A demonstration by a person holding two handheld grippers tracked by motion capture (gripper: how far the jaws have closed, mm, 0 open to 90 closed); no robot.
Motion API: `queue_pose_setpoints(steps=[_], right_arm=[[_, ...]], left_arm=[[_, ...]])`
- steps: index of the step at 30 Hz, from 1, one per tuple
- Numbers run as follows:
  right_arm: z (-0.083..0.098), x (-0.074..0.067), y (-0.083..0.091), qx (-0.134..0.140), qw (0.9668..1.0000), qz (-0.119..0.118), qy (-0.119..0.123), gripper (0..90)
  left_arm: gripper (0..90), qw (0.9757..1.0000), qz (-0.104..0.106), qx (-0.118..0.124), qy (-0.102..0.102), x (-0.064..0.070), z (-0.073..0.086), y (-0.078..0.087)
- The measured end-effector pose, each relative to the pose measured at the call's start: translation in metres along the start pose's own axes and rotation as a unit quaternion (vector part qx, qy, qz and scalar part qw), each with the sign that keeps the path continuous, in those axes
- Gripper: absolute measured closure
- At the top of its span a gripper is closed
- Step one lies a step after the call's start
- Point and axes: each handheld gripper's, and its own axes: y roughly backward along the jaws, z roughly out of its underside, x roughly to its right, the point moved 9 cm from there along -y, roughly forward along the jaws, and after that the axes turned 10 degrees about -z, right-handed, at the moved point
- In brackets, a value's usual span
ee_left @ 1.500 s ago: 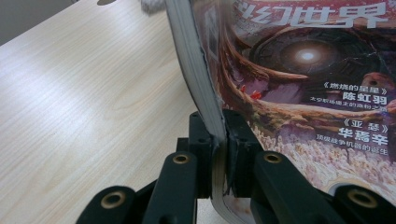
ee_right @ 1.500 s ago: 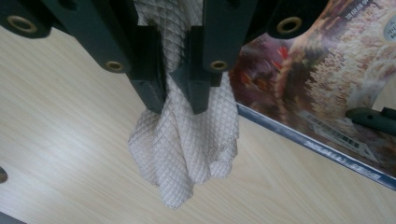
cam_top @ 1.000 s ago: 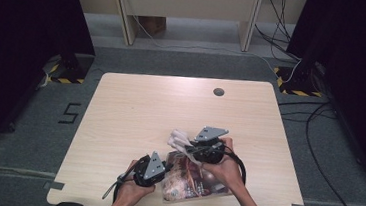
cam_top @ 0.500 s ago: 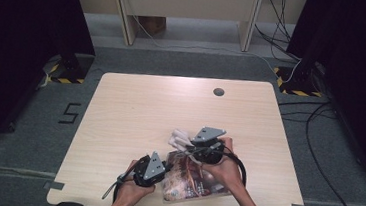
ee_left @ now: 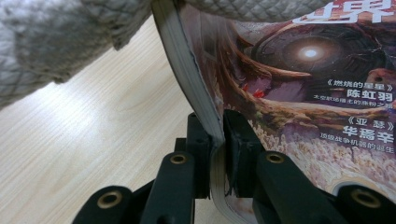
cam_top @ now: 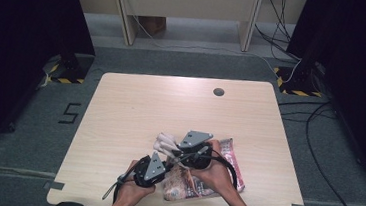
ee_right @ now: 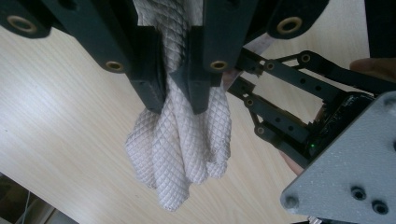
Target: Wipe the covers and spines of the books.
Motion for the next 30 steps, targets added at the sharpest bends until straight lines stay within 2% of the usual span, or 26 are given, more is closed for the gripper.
queue_pose_setpoints(steps=[8, 11, 13, 15, 16, 18, 19, 21, 23, 24, 28, 29, 30], right_arm=[[0.012, 0.015, 0.006, -0.007, 0.9996, 0.012, -0.024, 79.9], [0.009, 0.011, 0.007, -0.011, 0.9997, 0.015, -0.014, 79.9], [0.003, 0.004, 0.004, -0.004, 0.9999, 0.005, -0.013, 79.9], [-0.002, -0.001, 0.001, -0.002, 1.0, 0.005, 0.004, 79.8], [-0.002, -0.001, 0.001, -0.002, 1.0, 0.005, 0.004, 79.8], [-0.004, -0.004, 0.001, -0.006, 0.9998, 0.005, 0.016, 79.8], [-0.002, -0.004, 0.002, -0.007, 0.9999, 0.003, 0.007, 79.8], [0.002, 0.0, 0.004, -0.009, 0.9999, 0.006, -0.004, 79.9], [0.004, 0.004, 0.005, -0.012, 0.9999, 0.01, -0.002, 79.9], [0.012, 0.011, 0.008, -0.017, 0.9997, 0.016, -0.012, 79.8], [0.021, 0.021, 0.011, -0.02, 0.9992, 0.026, -0.024, 79.9], [0.028, 0.03, 0.014, -0.026, 0.9986, 0.034, -0.031, 79.9], [0.03, 0.032, 0.015, -0.028, 0.9984, 0.036, -0.034, 79.9]], left_arm=[[81.2, 1.0, -0.001, 0.004, -0.003, 0.001, -0.002, 0.001], [81.2, 1.0, -0.002, 0.003, -0.005, 0.0, -0.002, 0.001], [81.0, 1.0, -0.002, 0.001, -0.003, 0.0, -0.002, 0.001], [81.2, 1.0, 0.0, 0.0, 0.004, 0.0, -0.002, 0.001], [81.3, 1.0, 0.0, 0.0, 0.004, 0.0, -0.002, 0.001], [81.2, 1.0, -0.001, 0.002, -0.003, 0.001, -0.002, 0.002], [81.1, 1.0, -0.003, 0.001, -0.008, 0.001, -0.002, 0.002], [81.0, 1.0, -0.003, 0.001, -0.008, 0.001, -0.002, 0.002], [81.1, 1.0, -0.001, 0.003, -0.007, 0.001, -0.002, 0.002], [81.1, 1.0, -0.001, 0.003, -0.008, 0.002, -0.002, 0.002], [81.1, 0.9999, -0.002, 0.002, -0.01, 0.002, -0.002, 0.002], [81.1, 1.0, -0.001, 0.002, -0.009, 0.002, -0.002, 0.002], [81.0, 1.0, -0.001, 0.002, -0.01, 0.002, -0.003, 0.002]])
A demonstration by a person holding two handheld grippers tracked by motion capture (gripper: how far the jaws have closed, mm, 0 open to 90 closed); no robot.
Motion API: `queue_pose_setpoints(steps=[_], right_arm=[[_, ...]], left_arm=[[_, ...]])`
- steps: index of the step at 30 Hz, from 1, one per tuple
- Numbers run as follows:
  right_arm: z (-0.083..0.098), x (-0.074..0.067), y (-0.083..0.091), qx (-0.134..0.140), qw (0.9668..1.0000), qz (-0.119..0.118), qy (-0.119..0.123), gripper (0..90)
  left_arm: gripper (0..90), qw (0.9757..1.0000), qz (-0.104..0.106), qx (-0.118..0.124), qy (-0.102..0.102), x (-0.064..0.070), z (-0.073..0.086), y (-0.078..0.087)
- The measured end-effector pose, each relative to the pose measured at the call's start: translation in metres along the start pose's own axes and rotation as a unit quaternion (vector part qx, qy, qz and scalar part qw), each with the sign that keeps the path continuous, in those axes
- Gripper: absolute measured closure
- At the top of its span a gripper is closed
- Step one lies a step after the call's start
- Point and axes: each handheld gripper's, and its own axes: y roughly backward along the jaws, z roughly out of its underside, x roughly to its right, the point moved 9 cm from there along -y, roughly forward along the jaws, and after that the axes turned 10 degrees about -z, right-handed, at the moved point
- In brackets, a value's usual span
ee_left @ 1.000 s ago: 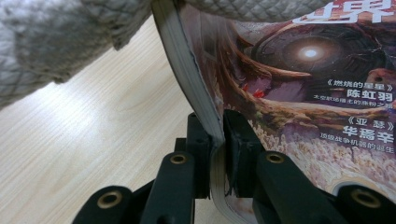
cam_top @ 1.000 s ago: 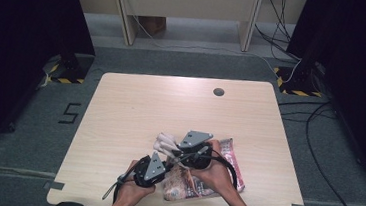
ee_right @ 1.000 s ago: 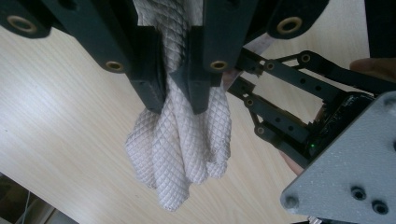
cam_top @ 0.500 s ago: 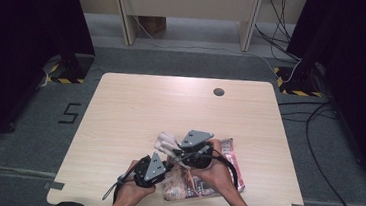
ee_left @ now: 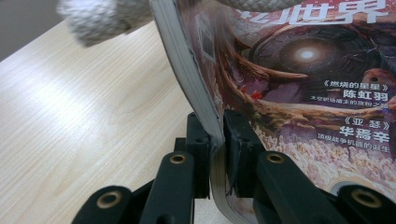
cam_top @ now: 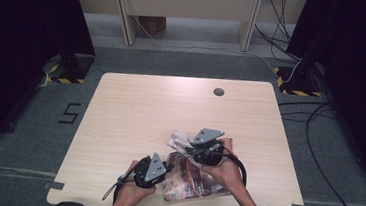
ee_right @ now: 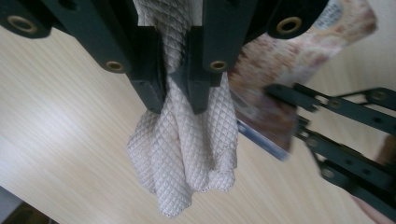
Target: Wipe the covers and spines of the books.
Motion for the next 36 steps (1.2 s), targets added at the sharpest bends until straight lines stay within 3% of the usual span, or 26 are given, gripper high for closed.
queue_pose_setpoints(steps=[4, 8, 11, 14, 18, 36], right_arm=[[0.002, 0.002, 0.001, -0.002, 1.0, 0.001, -0.008, 79.9], [-0.009, -0.013, 0.0, 0.007, 0.9998, -0.015, 0.011, 79.9], [-0.014, -0.02, 0.0, -0.002, 0.9994, -0.008, 0.033, 79.9], [-0.012, -0.017, 0.0, 0.001, 0.9997, -0.016, 0.017, 79.9], [-0.009, -0.011, 0.001, -0.003, 0.9998, -0.012, 0.017, 79.9], [0.028, 0.047, 0.006, -0.031, 0.9979, 0.023, -0.051, 80.1]], left_arm=[[81.0, 1.0, 0.0, 0.0, 0.001, 0.0, 0.0, 0.0], [81.1, 1.0, -0.002, 0.004, -0.002, 0.001, -0.002, 0.001], [81.0, 1.0, -0.002, 0.006, -0.003, 0.001, -0.002, 0.002], [80.9, 1.0, -0.003, 0.003, -0.007, 0.001, -0.002, 0.001], [80.9, 0.9999, -0.002, 0.004, -0.009, 0.001, -0.002, 0.002], [80.5, 0.9999, -0.001, 0.002, -0.012, 0.001, -0.001, 0.001]])
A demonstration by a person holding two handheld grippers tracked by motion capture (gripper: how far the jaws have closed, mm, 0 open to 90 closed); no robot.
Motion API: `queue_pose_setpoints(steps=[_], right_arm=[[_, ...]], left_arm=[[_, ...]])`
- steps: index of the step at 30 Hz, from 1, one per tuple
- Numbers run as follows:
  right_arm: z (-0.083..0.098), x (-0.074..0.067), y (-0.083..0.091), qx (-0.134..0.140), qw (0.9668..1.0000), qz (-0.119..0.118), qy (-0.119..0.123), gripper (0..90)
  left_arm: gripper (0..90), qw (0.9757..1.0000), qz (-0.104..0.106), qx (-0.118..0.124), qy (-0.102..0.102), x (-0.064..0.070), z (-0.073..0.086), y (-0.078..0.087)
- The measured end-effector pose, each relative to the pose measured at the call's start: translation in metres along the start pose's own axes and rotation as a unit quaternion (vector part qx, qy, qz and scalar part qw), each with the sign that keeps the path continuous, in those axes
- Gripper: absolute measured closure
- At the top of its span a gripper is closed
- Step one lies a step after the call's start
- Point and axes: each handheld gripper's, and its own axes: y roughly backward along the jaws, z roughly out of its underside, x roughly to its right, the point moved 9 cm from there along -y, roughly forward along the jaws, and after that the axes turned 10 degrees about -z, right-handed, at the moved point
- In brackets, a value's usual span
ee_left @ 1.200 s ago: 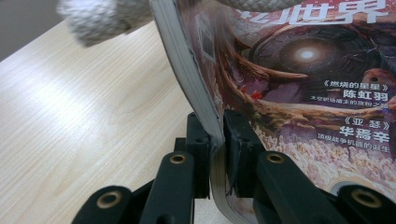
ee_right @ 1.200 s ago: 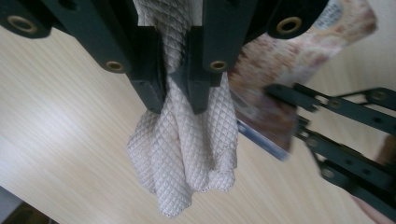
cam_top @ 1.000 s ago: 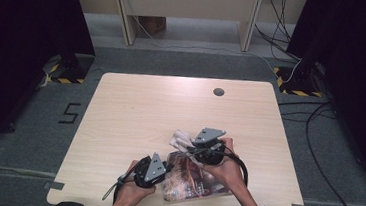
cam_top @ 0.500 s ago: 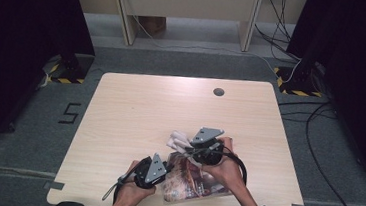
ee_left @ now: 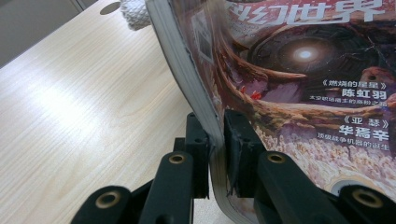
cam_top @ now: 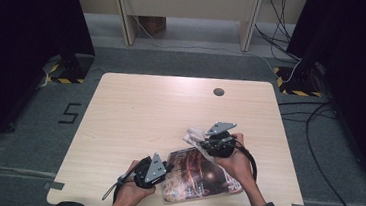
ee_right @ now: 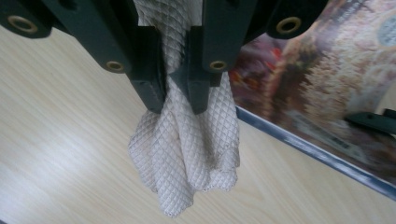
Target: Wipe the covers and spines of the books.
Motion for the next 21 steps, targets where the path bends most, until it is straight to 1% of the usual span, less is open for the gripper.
queue_pose_setpoints(steps=[2, 5, 6, 7, 9, 10, 11, 12, 15, 16, 17, 18, 21], right_arm=[[0.005, 0.007, 0.0, -0.003, 0.9999, 0.006, -0.011, 80.0], [0.012, 0.02, 0.001, -0.009, 0.9996, 0.018, -0.018, 80.1], [0.012, 0.02, 0.001, -0.009, 0.9996, 0.018, -0.018, 80.1], [0.016, 0.026, 0.001, -0.012, 0.9993, 0.023, -0.026, 80.1], [0.019, 0.031, 0.001, -0.014, 0.999, 0.027, -0.033, 80.1], [0.022, 0.035, 0.001, -0.018, 0.9988, 0.032, -0.033, 80.1], [0.022, 0.035, 0.001, -0.018, 0.9988, 0.032, -0.033, 80.1], [0.025, 0.041, 0.0, -0.023, 0.9983, 0.039, -0.038, 80.1], [0.028, 0.049, -0.001, -0.028, 0.9975, 0.045, -0.048, 80.1], [0.028, 0.049, -0.001, -0.028, 0.9975, 0.045, -0.048, 80.1], [0.031, 0.052, -0.002, -0.03, 0.9969, 0.048, -0.055, 80.1], [0.031, 0.055, -0.002, -0.031, 0.997, 0.048, -0.051, 80.1], [0.036, 0.062, -0.002, -0.039, 0.9955, 0.062, -0.059, 80.1]], left_arm=[[80.5, 1.0, 0.0, -0.001, -0.002, 0.0, 0.0, 0.0], [80.6, 1.0, 0.0, 0.0, -0.003, 0.0, 0.0, 0.0], [80.6, 1.0, 0.0, 0.0, -0.003, 0.0, 0.0, 0.0], [80.6, 1.0, 0.0, -0.001, -0.005, 0.0, 0.0, 0.001], [80.6, 1.0, -0.001, 0.0, -0.004, 0.0, 0.0, 0.0], [80.6, 1.0, -0.001, 0.0, -0.005, 0.001, 0.0, 0.0], [80.6, 1.0, -0.001, 0.0, -0.005, 0.001, 0.0, 0.0], [80.5, 1.0, -0.001, 0.0, -0.005, 0.001, 0.0, 0.0], [80.2, 1.0, -0.001, 0.0, -0.004, 0.001, 0.0, 0.001], [80.1, 1.0, -0.001, 0.0, -0.004, 0.001, 0.0, 0.001], [80.1, 1.0, -0.001, 0.0, -0.004, 0.001, 0.0, 0.001], [80.1, 1.0, -0.001, 0.0, -0.004, 0.0, 0.0, 0.001], [80.1, 1.0, -0.001, 0.001, -0.005, 0.001, -0.001, 0.001]])
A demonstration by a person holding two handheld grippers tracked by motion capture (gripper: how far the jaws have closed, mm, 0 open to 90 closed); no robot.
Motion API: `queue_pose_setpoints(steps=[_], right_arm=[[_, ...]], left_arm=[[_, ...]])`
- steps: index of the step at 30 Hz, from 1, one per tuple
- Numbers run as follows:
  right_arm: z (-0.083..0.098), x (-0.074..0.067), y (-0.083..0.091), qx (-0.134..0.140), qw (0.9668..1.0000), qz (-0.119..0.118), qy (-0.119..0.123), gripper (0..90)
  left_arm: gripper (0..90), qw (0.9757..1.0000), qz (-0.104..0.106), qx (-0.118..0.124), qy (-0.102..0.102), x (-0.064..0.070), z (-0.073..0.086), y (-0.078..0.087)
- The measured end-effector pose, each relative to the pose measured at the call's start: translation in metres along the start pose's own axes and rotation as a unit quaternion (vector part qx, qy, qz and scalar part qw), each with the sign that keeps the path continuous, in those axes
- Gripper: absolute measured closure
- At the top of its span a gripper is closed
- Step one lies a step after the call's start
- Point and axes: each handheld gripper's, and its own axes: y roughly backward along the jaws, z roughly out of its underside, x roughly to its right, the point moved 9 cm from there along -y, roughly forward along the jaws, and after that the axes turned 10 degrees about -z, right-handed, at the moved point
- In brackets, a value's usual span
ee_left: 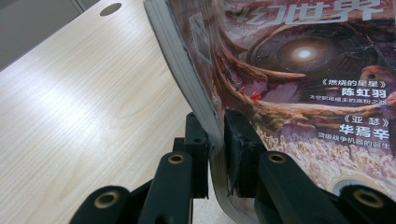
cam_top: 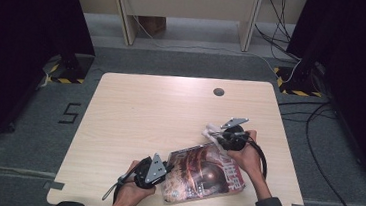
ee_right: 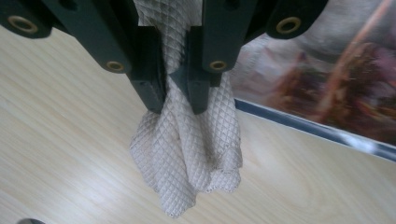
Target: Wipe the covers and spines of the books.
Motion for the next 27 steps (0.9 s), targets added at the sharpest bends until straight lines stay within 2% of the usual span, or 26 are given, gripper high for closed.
queue_pose_setpoints(steps=[7, 11, 12, 15, 21, 23, 24, 27], right_arm=[[0.007, 0.014, 0.0, -0.003, 0.9998, 0.015, -0.012, 80.1], [0.01, 0.018, 0.0, -0.004, 0.9996, 0.019, -0.019, 80.1], [0.01, 0.018, 0.0, -0.003, 0.9997, 0.019, -0.013, 80.2], [0.008, 0.012, 0.001, -0.006, 0.9998, 0.021, -0.001, 80.2], [-0.006, -0.015, 0.006, 0.012, 0.9994, -0.023, 0.024, 80.1], [-0.009, -0.021, 0.007, 0.014, 0.9991, -0.027, 0.031, 80.2], [-0.009, -0.021, 0.007, 0.013, 0.999, -0.025, 0.034, 80.1], [-0.007, -0.015, 0.004, 0.01, 0.9995, -0.022, 0.022, 80.2]], left_arm=[[80.2, 1.0, 0.0, 0.002, -0.002, 0.0, -0.001, 0.001], [80.2, 1.0, 0.001, 0.002, -0.004, 0.0, -0.001, 0.001], [80.2, 1.0, 0.0, 0.002, -0.004, 0.0, -0.001, 0.001], [80.2, 1.0, 0.001, 0.002, -0.004, 0.0, -0.001, 0.001], [80.1, 1.0, 0.0, 0.003, -0.004, 0.0, -0.001, 0.001], [80.1, 1.0, 0.0, 0.003, -0.004, 0.001, -0.001, 0.002], [80.1, 1.0, 0.0, 0.003, -0.006, 0.001, -0.002, 0.002], [80.1, 1.0, -0.001, 0.003, -0.008, 0.001, -0.002, 0.002]])
